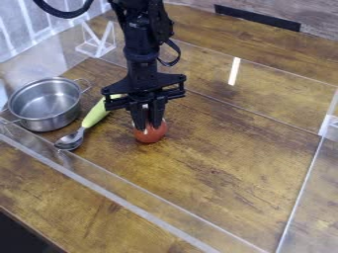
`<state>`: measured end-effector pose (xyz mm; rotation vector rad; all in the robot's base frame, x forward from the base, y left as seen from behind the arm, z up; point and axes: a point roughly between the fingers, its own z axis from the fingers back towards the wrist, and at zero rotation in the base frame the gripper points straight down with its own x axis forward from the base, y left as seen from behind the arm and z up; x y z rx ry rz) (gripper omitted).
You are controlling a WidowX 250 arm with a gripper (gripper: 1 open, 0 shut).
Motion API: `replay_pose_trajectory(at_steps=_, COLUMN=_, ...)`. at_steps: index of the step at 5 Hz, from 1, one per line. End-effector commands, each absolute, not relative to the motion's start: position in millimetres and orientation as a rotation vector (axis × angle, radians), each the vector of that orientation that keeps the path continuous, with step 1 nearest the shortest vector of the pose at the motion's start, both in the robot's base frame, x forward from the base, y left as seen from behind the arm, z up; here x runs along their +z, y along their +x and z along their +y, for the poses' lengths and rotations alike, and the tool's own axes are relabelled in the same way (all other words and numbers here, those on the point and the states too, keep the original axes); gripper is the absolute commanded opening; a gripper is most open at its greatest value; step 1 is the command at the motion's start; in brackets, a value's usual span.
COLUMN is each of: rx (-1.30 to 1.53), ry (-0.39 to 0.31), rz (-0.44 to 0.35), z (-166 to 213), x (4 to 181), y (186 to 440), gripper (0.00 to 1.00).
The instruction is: Put the mushroom in the silver pot
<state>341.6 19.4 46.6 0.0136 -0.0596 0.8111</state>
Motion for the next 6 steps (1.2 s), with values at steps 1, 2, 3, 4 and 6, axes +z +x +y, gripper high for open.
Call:
replay_pose_trajectory(at_steps=1, rx=0.854, ry=-0.031, rz=-0.102, z=24, x=92.4, y=343, gripper=0.00)
replay_pose_trajectory(at_steps=2, rx=0.897, ry=-0.076, rz=-0.109, z=32, x=127.6, y=344, gripper=0.00)
replay_pose_trajectory(at_steps=3, rx=0.988, ry=-0.108, rz=-0.135, z=56, x=162.3, y=340, gripper=0.00)
replay_pose_trajectory(at_steps=4, rx=1.006, ry=-0.137, rz=-0.157, z=75, x=165.6, y=329, gripper=0.00)
replay_pose_trajectory(at_steps=6, rx=1.007, ry=-0.099, rz=-0.177, z=98, x=157.8, y=293, gripper=0.00)
